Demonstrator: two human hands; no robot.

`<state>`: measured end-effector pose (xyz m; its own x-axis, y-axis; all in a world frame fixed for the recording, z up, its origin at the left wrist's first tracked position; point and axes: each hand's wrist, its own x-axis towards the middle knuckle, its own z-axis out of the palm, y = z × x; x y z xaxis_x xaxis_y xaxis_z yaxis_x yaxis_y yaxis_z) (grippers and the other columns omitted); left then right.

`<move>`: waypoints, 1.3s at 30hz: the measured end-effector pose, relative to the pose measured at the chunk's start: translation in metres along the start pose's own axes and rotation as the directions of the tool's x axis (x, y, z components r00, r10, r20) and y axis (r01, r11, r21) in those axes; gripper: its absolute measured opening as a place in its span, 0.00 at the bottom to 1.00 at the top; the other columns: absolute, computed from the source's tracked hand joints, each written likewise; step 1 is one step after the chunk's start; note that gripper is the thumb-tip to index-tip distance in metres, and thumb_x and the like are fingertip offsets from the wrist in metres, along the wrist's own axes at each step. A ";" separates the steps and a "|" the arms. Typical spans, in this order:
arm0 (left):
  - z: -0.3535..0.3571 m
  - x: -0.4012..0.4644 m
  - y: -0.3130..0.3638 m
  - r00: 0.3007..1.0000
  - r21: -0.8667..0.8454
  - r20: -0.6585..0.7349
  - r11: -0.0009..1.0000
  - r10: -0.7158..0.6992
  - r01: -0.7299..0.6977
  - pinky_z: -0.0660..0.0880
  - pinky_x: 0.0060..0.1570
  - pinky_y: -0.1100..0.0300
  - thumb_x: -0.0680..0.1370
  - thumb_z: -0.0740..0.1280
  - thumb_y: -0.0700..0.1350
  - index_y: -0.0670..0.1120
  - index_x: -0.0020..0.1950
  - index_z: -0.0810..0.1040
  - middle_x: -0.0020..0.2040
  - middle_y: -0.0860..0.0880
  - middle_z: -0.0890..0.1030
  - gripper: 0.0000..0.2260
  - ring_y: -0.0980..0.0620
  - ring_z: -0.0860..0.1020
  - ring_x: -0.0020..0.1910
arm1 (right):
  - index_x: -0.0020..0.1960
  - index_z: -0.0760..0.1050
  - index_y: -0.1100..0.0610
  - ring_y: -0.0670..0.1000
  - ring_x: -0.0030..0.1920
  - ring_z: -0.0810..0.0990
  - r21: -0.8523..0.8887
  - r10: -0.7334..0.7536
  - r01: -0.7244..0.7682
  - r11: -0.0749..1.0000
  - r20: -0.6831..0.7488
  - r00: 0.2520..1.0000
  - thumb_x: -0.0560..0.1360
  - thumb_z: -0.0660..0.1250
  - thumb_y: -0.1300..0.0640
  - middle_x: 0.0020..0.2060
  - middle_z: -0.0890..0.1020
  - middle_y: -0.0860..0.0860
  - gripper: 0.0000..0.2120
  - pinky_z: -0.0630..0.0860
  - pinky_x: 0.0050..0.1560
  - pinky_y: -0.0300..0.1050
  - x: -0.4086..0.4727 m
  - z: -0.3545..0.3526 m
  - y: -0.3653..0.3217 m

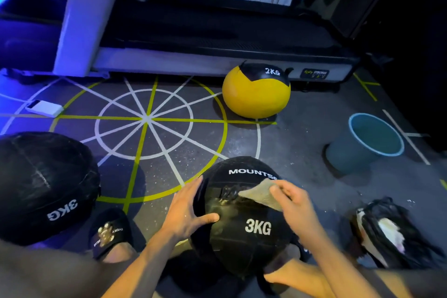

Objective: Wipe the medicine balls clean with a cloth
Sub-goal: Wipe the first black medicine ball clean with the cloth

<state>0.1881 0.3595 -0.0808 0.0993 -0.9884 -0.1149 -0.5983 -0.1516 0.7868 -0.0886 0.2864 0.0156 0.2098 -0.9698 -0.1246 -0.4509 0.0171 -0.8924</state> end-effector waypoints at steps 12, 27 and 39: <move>0.021 -0.018 0.040 0.937 0.302 0.119 0.887 0.328 -0.349 0.58 0.77 0.59 0.80 0.66 0.61 0.65 0.80 0.60 0.81 0.65 0.55 0.30 0.59 0.56 0.80 | 0.58 0.79 0.53 0.50 0.48 0.81 0.505 0.398 -0.120 0.855 -0.490 0.775 0.80 0.68 0.63 0.49 0.84 0.50 0.10 0.79 0.48 0.45 0.008 -0.026 0.012; 0.027 -0.026 0.029 0.923 0.252 -0.023 0.895 0.385 -0.367 0.67 0.72 0.58 0.77 0.73 0.54 0.58 0.72 0.74 0.74 0.64 0.71 0.24 0.60 0.67 0.74 | 0.64 0.82 0.49 0.46 0.68 0.76 -0.380 -0.257 0.387 0.840 0.349 0.901 0.80 0.61 0.65 0.64 0.82 0.46 0.19 0.66 0.75 0.48 0.028 0.102 -0.024; 0.025 -0.029 0.023 0.937 0.201 -0.055 0.923 0.344 -0.327 0.58 0.76 0.66 0.80 0.69 0.59 0.63 0.77 0.69 0.78 0.67 0.65 0.25 0.64 0.60 0.78 | 0.62 0.82 0.47 0.33 0.38 0.78 -0.393 -0.068 0.084 0.916 0.053 0.996 0.82 0.63 0.63 0.52 0.81 0.36 0.17 0.78 0.44 0.32 0.042 0.060 -0.010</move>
<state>0.1512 0.3844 -0.0748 -0.0693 -0.9781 0.1961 -0.7449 0.1815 0.6420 -0.0231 0.2597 -0.0066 0.2858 -0.9544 -0.0864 -0.7361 -0.1609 -0.6575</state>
